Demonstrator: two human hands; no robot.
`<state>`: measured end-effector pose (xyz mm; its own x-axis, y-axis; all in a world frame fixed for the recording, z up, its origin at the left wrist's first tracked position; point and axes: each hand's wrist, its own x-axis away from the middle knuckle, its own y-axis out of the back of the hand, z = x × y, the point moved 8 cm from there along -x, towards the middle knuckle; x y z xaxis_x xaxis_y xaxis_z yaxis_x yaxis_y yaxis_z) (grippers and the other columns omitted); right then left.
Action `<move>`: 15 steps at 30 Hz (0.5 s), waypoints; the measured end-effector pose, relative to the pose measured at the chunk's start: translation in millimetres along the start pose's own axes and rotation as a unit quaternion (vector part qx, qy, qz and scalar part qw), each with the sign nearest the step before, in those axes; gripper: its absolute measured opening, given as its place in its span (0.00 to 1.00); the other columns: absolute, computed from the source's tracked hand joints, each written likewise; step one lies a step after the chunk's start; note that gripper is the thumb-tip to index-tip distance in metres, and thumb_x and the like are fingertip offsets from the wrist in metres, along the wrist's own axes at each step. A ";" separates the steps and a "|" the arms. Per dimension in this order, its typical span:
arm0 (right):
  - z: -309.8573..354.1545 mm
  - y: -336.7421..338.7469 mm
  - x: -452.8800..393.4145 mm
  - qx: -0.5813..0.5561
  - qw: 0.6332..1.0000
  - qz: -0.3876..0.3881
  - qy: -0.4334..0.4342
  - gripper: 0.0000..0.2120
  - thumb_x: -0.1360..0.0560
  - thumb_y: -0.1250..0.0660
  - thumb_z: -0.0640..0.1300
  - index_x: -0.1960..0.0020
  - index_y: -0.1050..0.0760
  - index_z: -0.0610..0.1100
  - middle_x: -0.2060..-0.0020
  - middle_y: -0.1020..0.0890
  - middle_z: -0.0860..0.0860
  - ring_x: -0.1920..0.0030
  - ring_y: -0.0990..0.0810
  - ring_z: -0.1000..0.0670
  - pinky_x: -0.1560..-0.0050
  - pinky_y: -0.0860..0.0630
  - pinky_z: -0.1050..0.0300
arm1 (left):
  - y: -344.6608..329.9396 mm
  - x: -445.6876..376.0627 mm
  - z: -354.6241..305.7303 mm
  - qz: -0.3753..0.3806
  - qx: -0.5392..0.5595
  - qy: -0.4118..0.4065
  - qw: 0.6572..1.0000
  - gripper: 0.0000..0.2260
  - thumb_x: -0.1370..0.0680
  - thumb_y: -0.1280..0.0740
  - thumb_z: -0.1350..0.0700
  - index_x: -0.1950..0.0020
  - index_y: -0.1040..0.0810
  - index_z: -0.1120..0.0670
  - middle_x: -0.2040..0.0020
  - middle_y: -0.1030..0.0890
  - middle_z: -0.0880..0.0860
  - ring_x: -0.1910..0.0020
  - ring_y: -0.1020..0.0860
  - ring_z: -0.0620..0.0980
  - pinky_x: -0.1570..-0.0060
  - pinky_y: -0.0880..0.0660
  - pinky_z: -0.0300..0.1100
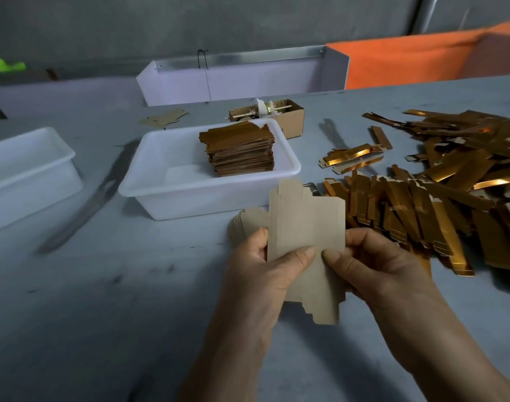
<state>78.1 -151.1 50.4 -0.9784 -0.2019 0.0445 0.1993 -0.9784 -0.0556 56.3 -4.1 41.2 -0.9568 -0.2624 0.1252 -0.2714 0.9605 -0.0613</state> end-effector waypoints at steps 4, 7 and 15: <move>-1.7 -1.4 0.8 0.027 1.000 0.001 0.009 0.07 0.38 0.33 0.50 0.61 0.20 0.55 0.65 0.21 0.48 0.62 0.20 0.56 0.66 0.23 0.68 | -0.2 0.3 2.4 -0.017 -0.001 0.004 1.000 0.10 0.30 0.25 0.60 0.51 0.19 0.52 0.57 0.14 0.49 0.57 0.16 0.49 0.57 0.19 0.45; -3.0 1.3 1.9 0.065 0.998 -0.010 0.012 0.06 0.37 0.33 0.50 0.61 0.20 0.54 0.65 0.19 0.54 0.60 0.21 0.60 0.67 0.24 0.66 | -0.6 -0.7 4.2 -0.026 0.001 0.002 1.000 0.10 0.30 0.25 0.62 0.52 0.19 0.53 0.58 0.14 0.50 0.57 0.16 0.50 0.56 0.19 0.46; 20.4 -10.4 19.2 0.301 0.937 -0.071 0.163 0.09 0.34 0.45 0.65 0.55 0.32 0.67 0.60 0.25 0.65 0.55 0.26 0.68 0.64 0.28 0.76 | -5.1 3.5 11.4 -0.051 -0.015 -0.023 0.998 0.08 0.31 0.24 0.60 0.55 0.18 0.50 0.59 0.14 0.49 0.58 0.16 0.49 0.62 0.20 0.43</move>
<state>58.3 -145.7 72.1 -0.9426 -0.1382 -0.3041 -0.0364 -0.8624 0.5049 53.2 -11.0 30.7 -0.9284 -0.3620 0.0837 -0.3648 0.9308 -0.0207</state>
